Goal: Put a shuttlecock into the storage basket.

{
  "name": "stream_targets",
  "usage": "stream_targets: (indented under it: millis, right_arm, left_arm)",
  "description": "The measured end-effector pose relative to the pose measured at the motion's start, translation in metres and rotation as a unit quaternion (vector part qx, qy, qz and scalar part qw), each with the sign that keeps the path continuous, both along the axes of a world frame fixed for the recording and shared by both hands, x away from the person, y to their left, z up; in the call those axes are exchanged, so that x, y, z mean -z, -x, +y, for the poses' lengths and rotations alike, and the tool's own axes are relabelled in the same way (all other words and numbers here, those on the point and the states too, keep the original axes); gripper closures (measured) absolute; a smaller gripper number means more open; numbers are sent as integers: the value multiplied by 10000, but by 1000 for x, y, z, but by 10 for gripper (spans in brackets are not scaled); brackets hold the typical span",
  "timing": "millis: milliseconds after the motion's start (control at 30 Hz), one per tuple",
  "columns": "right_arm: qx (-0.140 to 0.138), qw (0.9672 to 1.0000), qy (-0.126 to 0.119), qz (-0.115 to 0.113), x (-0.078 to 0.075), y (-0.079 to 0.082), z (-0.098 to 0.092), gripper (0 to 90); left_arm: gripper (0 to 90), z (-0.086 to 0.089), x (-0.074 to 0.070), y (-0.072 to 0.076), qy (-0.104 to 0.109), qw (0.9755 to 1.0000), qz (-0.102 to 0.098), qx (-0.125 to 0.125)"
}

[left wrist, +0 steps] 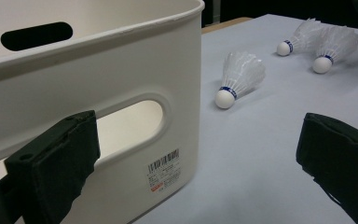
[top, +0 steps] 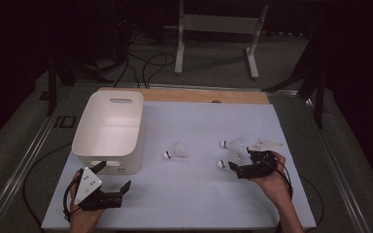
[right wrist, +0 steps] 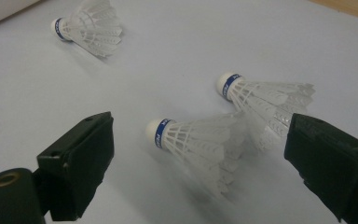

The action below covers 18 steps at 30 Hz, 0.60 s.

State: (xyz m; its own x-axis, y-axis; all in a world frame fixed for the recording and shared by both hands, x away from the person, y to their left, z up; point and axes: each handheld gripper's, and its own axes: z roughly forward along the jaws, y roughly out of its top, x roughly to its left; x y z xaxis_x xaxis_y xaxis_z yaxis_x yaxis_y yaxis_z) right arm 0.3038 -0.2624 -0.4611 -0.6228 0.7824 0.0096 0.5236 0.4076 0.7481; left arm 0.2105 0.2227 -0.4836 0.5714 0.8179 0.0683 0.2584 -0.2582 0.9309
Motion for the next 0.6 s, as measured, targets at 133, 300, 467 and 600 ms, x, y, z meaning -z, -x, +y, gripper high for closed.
stream_targets:
  millis: [133, 300, 467, 600]
  right_arm:
    - [-6, 10000, 19, 37, 2, -3, 1, 82]
    - [-18, 9999, 45, 94, 6, -7, 1, 82]
    - [-25, 9998, 106, 175, 9, -11, 3, 82]
    - [-25, 9996, 130, 242, 14, -13, 4, 82]
  left_arm:
    - [2, 1, 0, 0, -9, 10000, -21, -10]
    - [2, 1, 0, 0, -9, 10000, -18, -11]
    - [2, 0, 0, 0, -14, 10000, -8, 0]
    - [2, 0, 0, 0, -23, 10000, -4, -1]
